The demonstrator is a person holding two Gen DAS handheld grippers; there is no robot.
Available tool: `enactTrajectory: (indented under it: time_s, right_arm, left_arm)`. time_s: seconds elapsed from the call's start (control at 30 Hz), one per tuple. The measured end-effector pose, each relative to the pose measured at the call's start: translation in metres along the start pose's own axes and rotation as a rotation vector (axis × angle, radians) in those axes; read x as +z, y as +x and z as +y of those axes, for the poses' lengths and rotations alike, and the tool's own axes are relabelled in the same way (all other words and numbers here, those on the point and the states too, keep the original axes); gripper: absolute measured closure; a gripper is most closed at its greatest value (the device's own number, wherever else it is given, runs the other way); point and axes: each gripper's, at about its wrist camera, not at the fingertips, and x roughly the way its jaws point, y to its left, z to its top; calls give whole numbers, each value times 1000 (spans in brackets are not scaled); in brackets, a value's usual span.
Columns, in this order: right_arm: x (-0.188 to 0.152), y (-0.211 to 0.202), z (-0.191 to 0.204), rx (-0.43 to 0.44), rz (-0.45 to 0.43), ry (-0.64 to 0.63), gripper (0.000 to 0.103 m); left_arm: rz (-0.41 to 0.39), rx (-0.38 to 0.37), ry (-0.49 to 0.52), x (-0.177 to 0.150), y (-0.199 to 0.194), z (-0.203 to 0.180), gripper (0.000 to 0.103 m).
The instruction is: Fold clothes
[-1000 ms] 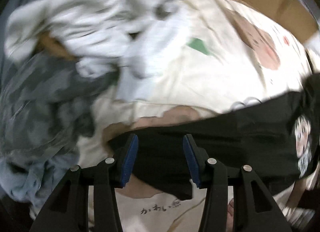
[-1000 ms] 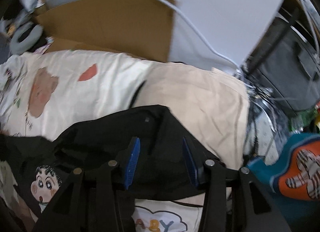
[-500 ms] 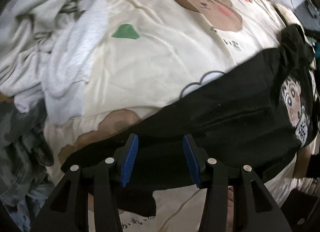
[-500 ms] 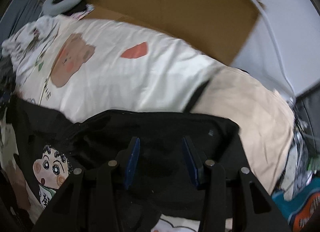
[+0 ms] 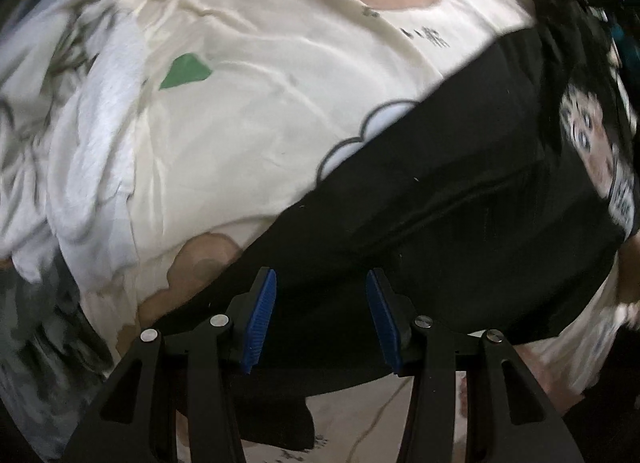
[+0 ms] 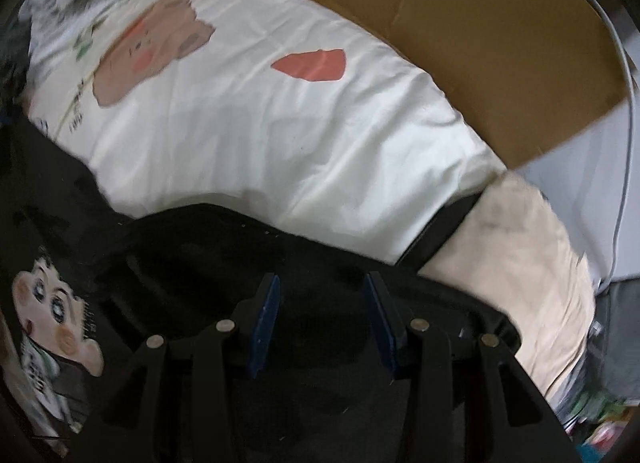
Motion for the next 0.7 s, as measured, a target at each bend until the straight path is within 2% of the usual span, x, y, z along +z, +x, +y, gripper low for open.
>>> enactTrajectory:
  time_s: [0.33,0.5,0.7]
  right_arm:
    - [25,15,11,-28,6,-146,58]
    - [29,30,17,-9,52,-205,57]
    - [29,50,18,0,122,-269,57]
  left_arm:
    - [-2,42,164,14,18,-27,55]
    - [13,65,221,17,34,-29,55]
    - [-14,45,232,24,34,-19,56]
